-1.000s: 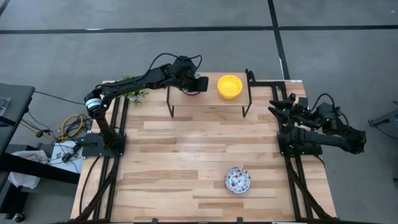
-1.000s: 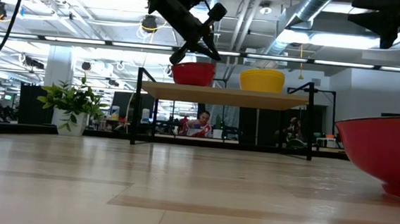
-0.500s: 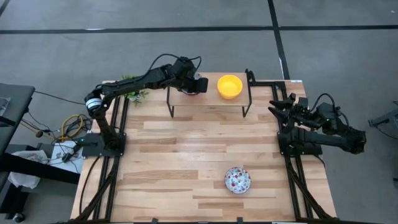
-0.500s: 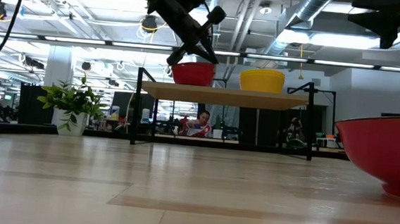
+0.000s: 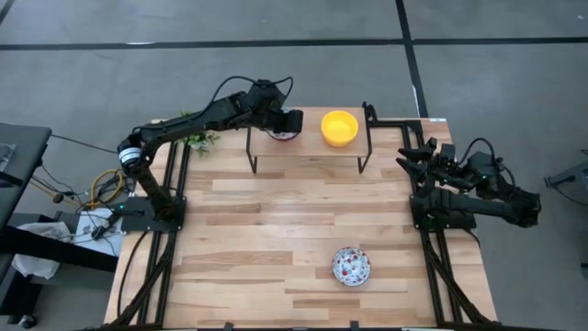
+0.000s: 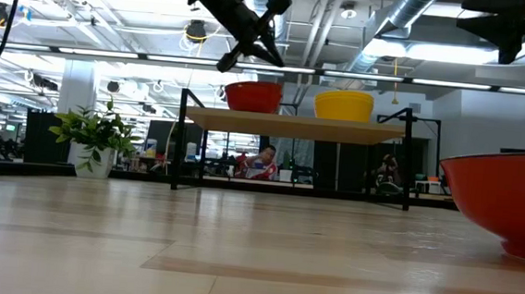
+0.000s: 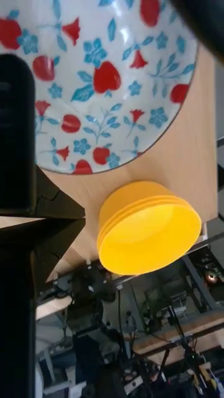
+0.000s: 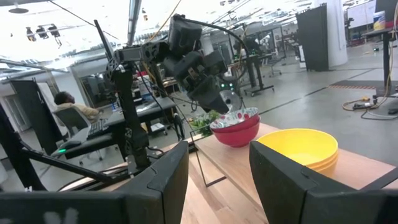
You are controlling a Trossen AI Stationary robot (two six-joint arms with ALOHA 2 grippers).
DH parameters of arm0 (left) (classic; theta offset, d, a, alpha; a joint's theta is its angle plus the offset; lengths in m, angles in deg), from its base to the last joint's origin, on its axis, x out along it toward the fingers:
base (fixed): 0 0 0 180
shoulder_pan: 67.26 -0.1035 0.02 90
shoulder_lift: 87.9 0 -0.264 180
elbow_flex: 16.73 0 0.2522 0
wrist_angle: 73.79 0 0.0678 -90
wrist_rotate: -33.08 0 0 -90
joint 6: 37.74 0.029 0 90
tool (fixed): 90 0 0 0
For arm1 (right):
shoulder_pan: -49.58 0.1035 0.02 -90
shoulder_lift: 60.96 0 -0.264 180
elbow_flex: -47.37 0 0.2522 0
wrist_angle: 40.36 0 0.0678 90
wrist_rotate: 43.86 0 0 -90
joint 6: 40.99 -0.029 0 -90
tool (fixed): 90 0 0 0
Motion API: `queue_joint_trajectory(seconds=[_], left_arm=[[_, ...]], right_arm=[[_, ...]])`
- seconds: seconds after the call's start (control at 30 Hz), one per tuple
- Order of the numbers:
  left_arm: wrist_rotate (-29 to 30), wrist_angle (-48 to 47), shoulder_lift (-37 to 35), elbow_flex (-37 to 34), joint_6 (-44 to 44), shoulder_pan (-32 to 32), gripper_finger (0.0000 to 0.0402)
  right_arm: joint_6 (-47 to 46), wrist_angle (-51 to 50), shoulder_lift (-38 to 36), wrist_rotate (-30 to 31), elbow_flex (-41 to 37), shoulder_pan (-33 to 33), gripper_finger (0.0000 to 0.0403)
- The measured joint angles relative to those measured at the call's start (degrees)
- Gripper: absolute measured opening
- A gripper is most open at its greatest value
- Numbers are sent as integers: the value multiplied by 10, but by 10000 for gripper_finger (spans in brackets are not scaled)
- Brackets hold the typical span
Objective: Pick & Place Mini bowls
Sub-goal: Stack the top orange bowl on the orange bowl on the shelf
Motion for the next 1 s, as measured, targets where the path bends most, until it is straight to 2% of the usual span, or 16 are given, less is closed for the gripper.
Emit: queue_joint_trajectory(seconds=[0.17, 0.3, 0.4, 0.57, 1.0], left_arm=[[7, -24, -5, 0, 15, 3, 5], [12, -33, -5, 0, 24, 32, 5], [60, -66, -5, 0, 42, 55, 5], [126, -62, -5, 0, 76, 54, 5], [155, -48, 14, 0, 90, 53, 5]], right_arm=[[0, 0, 0, 0, 0, 0, 159], [0, 0, 0, 0, 0, 0, 159], [0, 0, 0, 0, 0, 0, 159], [0, 0, 0, 0, 0, 0, 159], [0, 0, 0, -1, 0, 0, 159]])
